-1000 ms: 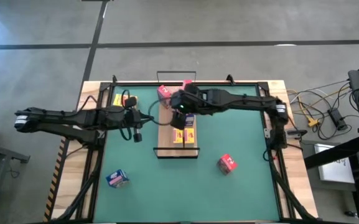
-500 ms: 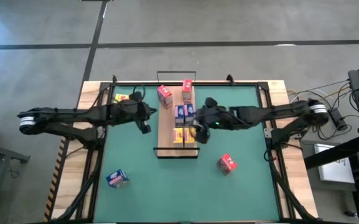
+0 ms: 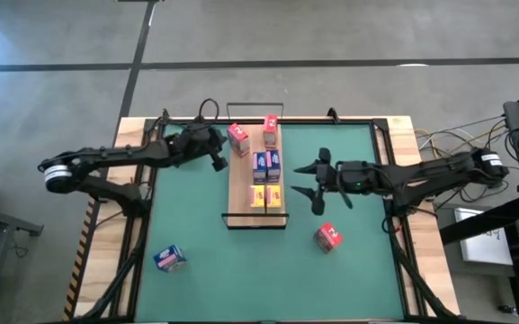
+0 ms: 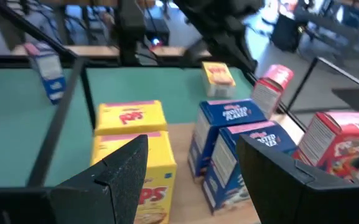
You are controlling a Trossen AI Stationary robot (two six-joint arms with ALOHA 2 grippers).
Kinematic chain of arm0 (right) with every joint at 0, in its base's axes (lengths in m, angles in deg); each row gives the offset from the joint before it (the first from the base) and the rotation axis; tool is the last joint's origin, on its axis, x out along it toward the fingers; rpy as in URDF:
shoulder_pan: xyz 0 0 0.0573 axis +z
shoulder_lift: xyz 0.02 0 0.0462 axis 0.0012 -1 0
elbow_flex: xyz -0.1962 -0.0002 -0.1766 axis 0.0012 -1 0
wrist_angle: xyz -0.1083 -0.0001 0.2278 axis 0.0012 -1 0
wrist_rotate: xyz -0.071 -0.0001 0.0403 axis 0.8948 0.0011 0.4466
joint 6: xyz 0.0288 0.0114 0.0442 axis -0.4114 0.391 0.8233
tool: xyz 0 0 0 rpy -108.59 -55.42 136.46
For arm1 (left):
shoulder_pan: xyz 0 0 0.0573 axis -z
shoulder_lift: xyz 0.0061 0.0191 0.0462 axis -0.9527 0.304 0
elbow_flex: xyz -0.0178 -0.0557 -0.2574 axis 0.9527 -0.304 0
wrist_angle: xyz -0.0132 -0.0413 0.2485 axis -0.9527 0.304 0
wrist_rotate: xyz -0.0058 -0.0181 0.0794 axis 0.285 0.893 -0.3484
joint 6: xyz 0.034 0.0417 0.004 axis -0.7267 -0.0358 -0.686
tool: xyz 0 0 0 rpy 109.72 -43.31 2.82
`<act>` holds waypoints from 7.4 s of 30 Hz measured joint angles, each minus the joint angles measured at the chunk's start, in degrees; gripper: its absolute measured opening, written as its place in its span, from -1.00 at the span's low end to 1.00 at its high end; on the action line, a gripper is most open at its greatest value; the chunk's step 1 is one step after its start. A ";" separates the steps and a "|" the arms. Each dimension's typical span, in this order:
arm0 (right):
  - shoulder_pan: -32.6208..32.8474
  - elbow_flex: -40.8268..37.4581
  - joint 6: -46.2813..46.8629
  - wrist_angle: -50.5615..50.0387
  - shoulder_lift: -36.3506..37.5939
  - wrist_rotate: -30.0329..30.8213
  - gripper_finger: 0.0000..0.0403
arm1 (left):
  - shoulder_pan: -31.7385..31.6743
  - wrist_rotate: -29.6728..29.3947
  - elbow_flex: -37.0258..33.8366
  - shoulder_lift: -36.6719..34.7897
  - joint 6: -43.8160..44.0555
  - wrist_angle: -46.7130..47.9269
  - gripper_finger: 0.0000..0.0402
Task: Stack cereal on shelf
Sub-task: Put the top red cereal box on the shelf aligned with the other red cereal box, then put the top red cereal box on the shelf
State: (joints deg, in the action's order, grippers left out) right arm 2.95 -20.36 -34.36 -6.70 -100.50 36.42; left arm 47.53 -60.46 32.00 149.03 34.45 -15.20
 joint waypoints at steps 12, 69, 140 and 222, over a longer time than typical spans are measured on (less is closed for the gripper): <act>0.01 -5.45 -0.44 4.42 2.93 -0.33 0.16 | -0.86 0.10 9.30 12.47 -1.29 -0.16 -1.00; -39.51 48.39 24.07 -42.15 -35.18 -31.40 0.16 | -3.32 16.64 3.51 5.70 -6.43 -3.14 -1.00; -44.69 20.22 28.57 -12.88 -34.76 -31.92 0.16 | -12.95 27.07 3.42 20.85 -12.14 -15.47 -1.00; -45.98 18.66 38.57 11.91 -45.43 -41.20 0.42 | -12.73 28.62 6.66 26.35 -7.90 -21.39 -1.00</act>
State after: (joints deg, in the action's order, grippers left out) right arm -43.03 -1.70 4.20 5.21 -145.92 -4.78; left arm 34.80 -31.84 38.66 175.38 26.55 -36.60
